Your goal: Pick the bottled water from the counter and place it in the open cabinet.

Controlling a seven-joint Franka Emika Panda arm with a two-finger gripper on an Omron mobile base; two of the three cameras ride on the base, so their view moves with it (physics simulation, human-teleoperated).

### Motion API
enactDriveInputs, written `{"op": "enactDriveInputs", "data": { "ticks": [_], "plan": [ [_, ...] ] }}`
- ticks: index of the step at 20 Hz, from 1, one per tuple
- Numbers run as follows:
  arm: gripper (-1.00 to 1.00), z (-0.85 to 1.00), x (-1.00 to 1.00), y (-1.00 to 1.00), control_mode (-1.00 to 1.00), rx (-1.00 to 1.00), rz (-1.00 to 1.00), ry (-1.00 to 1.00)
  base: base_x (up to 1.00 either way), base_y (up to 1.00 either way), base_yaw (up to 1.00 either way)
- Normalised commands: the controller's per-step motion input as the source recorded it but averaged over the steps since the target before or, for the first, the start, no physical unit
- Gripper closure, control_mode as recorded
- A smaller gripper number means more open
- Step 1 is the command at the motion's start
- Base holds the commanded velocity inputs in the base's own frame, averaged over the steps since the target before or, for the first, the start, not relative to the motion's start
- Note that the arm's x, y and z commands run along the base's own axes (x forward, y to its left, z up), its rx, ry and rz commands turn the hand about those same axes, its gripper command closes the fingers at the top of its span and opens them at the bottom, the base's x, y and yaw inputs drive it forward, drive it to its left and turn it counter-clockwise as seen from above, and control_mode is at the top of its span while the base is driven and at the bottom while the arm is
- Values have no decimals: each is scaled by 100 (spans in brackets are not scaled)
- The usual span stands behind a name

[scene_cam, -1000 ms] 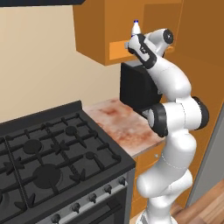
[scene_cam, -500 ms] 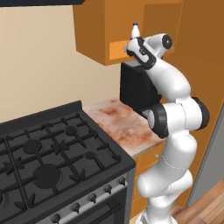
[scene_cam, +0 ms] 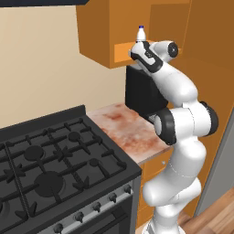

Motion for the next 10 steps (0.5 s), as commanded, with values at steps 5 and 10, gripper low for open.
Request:
{"op": "enactDriveInputs", "data": {
  "ticks": [5,10],
  "plan": [
    [100,-2,27,0,-100,0,0,-2,0,0,0],
    [100,-4,31,0,-100,0,0,0,0,0,0]
  ]
}}
